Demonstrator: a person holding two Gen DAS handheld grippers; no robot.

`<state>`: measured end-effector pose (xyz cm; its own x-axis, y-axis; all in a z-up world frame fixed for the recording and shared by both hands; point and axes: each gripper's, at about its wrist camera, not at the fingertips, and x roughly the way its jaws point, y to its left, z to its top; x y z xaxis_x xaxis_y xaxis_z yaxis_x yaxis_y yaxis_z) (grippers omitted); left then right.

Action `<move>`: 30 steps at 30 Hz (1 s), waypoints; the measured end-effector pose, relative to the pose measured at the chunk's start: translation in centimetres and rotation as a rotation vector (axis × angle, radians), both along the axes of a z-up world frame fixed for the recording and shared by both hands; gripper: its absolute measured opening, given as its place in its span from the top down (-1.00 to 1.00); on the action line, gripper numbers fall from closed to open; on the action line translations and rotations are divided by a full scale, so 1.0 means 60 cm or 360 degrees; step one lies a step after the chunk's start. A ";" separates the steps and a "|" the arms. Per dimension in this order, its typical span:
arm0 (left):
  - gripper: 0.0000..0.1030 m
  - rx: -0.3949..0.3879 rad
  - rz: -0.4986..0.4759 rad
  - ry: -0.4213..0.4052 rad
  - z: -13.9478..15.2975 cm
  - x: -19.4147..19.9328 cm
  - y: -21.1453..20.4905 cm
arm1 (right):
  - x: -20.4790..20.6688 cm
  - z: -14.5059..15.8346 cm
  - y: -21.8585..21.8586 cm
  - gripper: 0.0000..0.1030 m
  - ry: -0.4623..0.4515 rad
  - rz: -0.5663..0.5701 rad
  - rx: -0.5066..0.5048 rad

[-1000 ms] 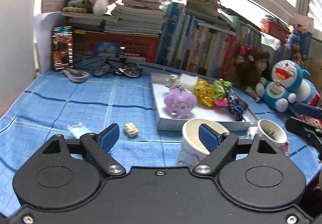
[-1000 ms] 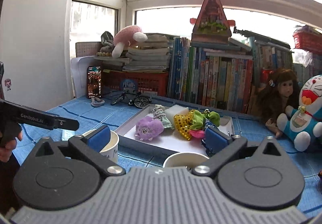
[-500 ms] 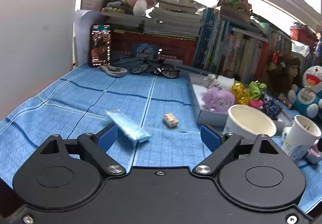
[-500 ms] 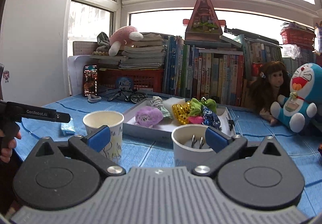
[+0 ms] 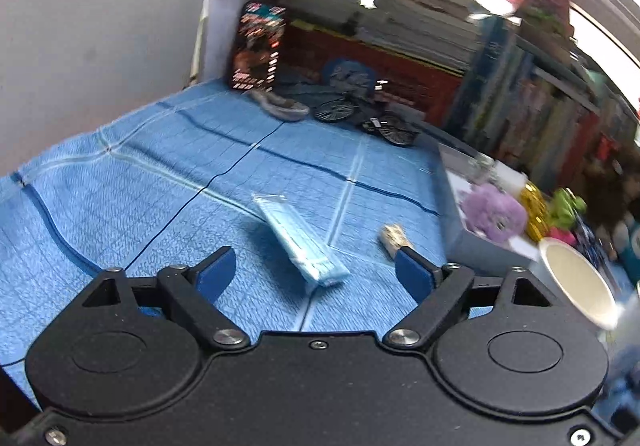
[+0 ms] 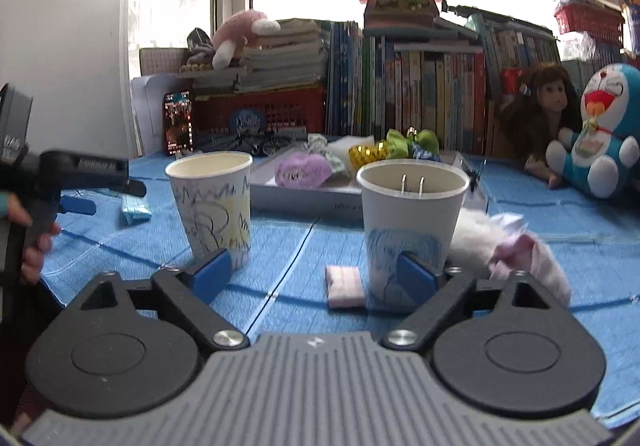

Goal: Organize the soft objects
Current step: 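Reach the left gripper to the blue mask packet while the right reaches the pink eraser, then grasp the mask packet with the left gripper while the right grasps the pink eraser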

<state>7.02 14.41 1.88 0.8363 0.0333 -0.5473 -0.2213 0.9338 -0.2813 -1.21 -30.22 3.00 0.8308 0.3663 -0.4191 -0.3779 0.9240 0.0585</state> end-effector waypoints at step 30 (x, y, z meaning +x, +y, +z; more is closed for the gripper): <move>0.65 0.0067 -0.0117 0.0046 0.008 0.032 -0.003 | 0.054 -0.041 0.035 0.40 0.0158 -0.0125 -0.0062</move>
<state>8.97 14.23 2.35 0.8211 -0.0040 -0.5707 -0.1594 0.9586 -0.2361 2.02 -28.09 0.55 0.8099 0.2834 -0.5135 -0.2984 0.9528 0.0553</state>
